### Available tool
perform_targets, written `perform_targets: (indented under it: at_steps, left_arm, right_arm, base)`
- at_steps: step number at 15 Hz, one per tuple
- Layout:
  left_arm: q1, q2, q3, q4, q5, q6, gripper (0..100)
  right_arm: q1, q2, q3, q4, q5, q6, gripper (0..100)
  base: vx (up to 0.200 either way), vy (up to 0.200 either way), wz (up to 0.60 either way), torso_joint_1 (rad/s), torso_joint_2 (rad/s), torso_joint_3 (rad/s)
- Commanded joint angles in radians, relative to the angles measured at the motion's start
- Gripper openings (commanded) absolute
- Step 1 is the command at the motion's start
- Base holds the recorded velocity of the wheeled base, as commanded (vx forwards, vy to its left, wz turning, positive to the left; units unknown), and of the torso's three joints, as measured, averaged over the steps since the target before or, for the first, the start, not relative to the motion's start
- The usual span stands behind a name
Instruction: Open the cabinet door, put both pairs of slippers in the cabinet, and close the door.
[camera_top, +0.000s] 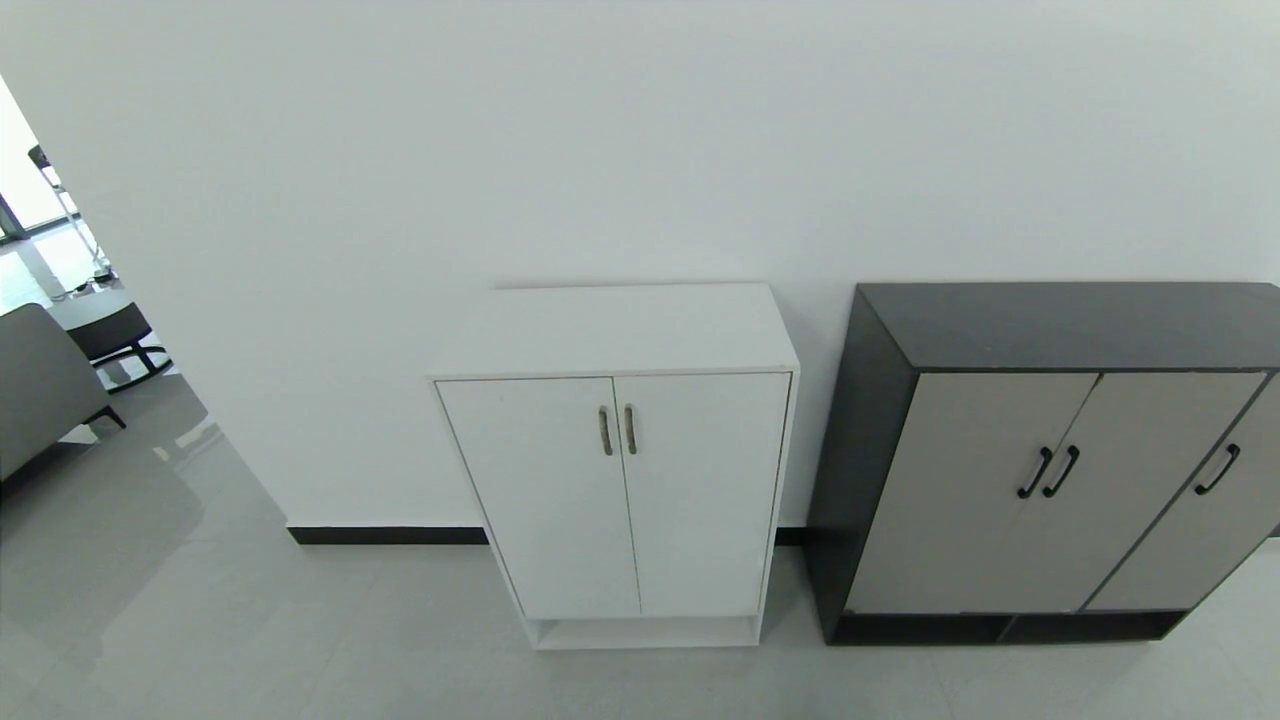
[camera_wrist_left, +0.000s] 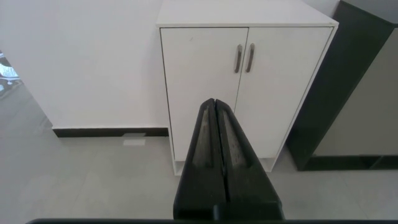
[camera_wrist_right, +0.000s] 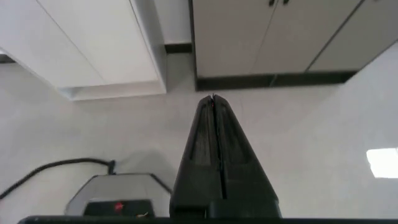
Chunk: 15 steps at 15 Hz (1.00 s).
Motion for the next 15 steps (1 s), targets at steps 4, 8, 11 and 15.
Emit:
perform_targets:
  at_steps: [4,8,11,15]
  left_arm:
    - [-0.001,0.0,0.0,0.0,0.001,0.0,0]
    - [0.001,0.0,0.0,0.001,0.001,0.0,0]
    - [0.001,0.0,0.0,0.0,0.001,0.0,0]
    - [-0.001,0.0,0.0,0.0,0.001,-0.002,0]
  right_arm:
    - [-0.001,-0.13,-0.002,0.026,-0.007,0.015,0]
    - [-0.004,-0.189,-0.002,0.03,-0.136,0.012,0]
    - [-0.012,-0.265,0.0,0.064,-0.177,0.014,0]
    - [0.123,-0.274,0.0,0.064,-0.171,0.018,0]
  base:
    - [0.0,0.0,0.0,0.0,0.0,0.0]
    - [0.0,0.0,0.0,0.0,0.0,0.0]
    - [0.0,0.0,0.0,0.0,0.0,0.0]
    - [0.0,0.0,0.0,0.0,0.0,0.0]
